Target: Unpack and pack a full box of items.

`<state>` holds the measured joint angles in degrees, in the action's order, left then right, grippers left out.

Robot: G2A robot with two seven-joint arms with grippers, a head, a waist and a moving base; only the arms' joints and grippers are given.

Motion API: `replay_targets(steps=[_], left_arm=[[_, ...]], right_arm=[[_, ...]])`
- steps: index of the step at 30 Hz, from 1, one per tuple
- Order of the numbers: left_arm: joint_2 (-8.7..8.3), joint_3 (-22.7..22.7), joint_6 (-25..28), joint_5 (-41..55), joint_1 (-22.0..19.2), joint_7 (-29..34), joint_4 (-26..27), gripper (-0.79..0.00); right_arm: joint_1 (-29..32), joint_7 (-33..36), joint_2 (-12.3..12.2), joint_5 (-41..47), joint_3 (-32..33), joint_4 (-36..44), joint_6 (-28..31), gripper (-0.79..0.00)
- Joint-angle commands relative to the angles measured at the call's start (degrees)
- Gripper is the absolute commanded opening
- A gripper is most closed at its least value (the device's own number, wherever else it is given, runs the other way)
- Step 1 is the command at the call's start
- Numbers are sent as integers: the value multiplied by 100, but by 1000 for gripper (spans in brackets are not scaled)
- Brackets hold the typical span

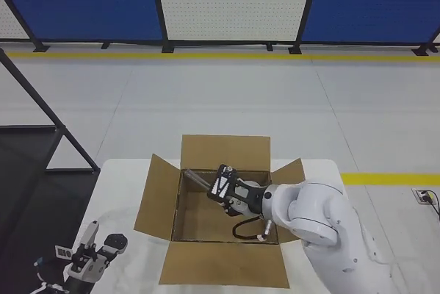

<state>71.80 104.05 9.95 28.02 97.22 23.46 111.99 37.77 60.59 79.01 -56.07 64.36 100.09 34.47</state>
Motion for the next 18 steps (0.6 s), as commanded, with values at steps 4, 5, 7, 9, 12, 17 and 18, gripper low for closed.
replay_targets(steps=[4, 5, 7, 9, 12, 17, 18], left_arm=[[-3, -16, -12, -12, -6, 23, -15, 0], [-3, -24, -11, -14, -8, 27, -19, 0], [-4, -50, -23, -30, -12, 50, -23, 0], [-5, -78, -17, -51, -10, 80, -26, 0], [-7, -99, -16, -89, -5, 90, -33, 0], [-10, -95, -20, -100, 23, 96, -51, 0], [-10, -91, -29, -91, 24, 93, -61, 0]], right_arm=[[-12, 2, 3, -5, -13, -13, 14, -785], [-12, 2, 3, -5, -13, -13, 14, -785], [-12, 2, 3, -5, -13, -13, 14, -785], [-12, 2, 3, -5, -13, -13, 14, -785], [-12, 2, 3, -5, -13, -13, 14, -785], [87, -303, -25, 147, 64, 205, 34, -785], [92, -282, -42, 198, 134, 311, 36, -785]])
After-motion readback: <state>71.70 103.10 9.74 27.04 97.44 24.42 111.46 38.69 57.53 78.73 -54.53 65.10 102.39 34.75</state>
